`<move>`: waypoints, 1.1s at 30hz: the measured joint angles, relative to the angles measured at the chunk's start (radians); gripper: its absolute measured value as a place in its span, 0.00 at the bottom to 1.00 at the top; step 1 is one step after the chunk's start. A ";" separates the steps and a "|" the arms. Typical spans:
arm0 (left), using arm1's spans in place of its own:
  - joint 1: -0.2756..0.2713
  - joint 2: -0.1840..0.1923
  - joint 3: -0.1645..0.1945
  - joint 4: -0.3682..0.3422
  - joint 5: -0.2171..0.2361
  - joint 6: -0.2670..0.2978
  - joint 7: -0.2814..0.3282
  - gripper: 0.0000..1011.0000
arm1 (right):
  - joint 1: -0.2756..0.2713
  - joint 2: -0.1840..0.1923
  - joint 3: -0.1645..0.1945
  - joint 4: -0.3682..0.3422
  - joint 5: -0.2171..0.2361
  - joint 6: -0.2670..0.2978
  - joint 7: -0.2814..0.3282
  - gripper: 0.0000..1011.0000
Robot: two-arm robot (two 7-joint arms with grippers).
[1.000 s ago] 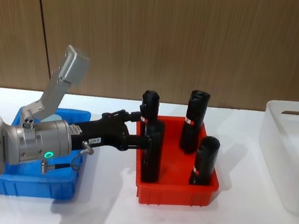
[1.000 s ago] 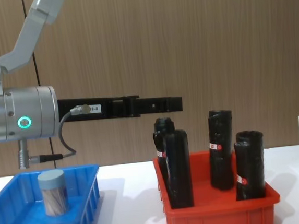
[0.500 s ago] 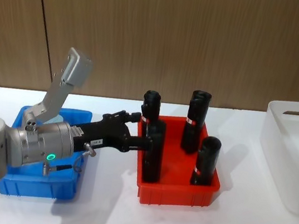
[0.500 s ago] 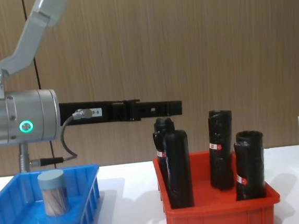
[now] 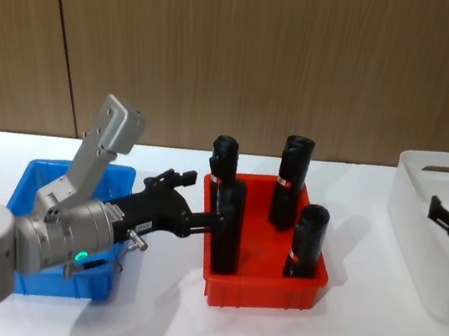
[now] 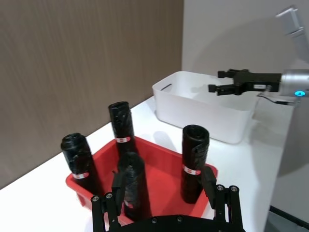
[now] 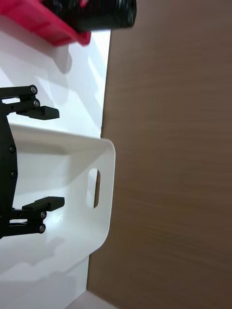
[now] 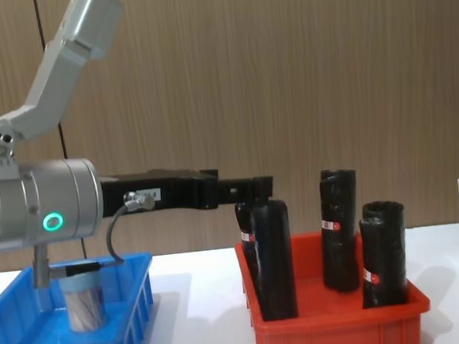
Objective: Pick the cotton swabs from the blue box and place them into the white box.
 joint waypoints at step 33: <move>0.165 0.027 0.067 -0.171 0.124 -0.164 0.429 0.99 | -0.322 -0.037 -0.071 -0.442 0.014 -0.054 -0.039 0.99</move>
